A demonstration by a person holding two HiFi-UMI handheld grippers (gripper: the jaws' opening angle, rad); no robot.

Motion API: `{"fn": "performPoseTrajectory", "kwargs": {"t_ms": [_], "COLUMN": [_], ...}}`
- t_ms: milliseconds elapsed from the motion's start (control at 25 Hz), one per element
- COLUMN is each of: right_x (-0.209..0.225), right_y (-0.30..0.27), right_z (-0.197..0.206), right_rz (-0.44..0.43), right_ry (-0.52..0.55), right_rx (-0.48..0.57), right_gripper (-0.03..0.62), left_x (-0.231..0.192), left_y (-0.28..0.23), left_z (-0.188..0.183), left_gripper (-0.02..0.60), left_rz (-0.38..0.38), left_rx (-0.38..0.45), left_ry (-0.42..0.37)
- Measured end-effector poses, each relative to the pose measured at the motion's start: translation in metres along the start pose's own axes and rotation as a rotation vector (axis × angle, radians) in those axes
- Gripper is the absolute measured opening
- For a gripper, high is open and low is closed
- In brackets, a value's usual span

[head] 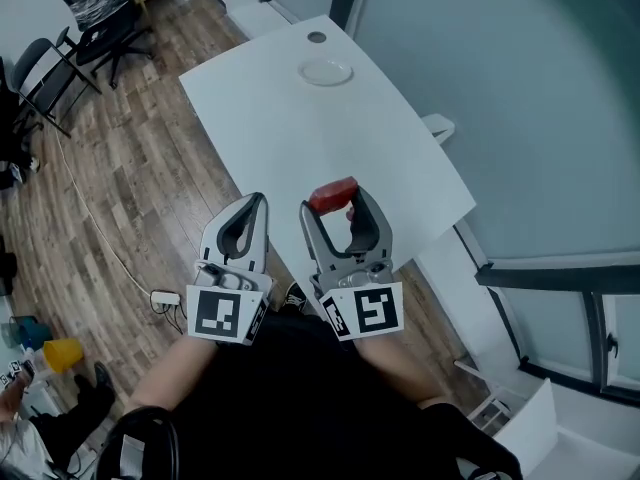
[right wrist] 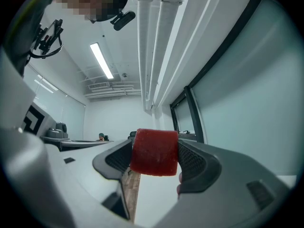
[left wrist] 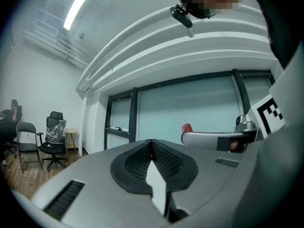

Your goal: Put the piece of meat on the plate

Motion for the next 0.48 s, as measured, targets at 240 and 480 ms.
{"fn": "performPoseTrajectory", "kwargs": {"t_ms": [240,480], "right_x": [0.006,0.018], "right_y": [-0.009,-0.034], "right_z": [0.008,0.01], "right_rz": [0.038,0.105], "right_ry": [0.002,0.001], "right_rx": [-0.022,-0.025], "right_gripper": [0.298,0.298], "left_x": [-0.01,-0.026], "left_y": [-0.014,-0.048], "left_z": [0.01,0.017], "left_gripper": [-0.002,0.0], "left_rz": [0.016,0.08], "left_rx": [-0.002,-0.005], "left_ry": [0.014,0.023]}}
Point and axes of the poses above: the fingertips, and each gripper's own axes: y backward along the fingers, x to its right, z out of its underside, the point moved 6 cm from there along y, backward along the fingers, and after that the axes turned 9 degrees about -y, right-handed, at the moved point
